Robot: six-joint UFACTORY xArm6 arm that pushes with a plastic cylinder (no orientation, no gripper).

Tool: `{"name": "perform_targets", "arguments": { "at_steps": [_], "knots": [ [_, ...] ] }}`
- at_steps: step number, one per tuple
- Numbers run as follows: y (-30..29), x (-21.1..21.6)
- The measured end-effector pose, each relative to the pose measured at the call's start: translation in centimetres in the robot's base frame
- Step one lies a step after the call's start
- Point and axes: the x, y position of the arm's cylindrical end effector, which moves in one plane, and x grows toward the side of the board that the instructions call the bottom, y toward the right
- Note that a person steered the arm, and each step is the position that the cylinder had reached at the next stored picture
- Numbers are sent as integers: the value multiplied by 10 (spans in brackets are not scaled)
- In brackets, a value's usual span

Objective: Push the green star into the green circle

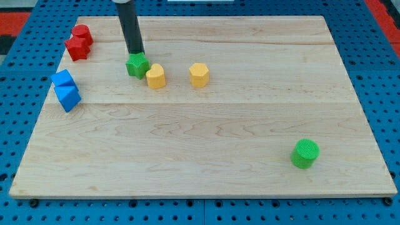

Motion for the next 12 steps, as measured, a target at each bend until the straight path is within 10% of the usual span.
{"name": "perform_targets", "arguments": {
  "at_steps": [5,12],
  "knots": [
    [13,119],
    [107,106]
  ]
}}
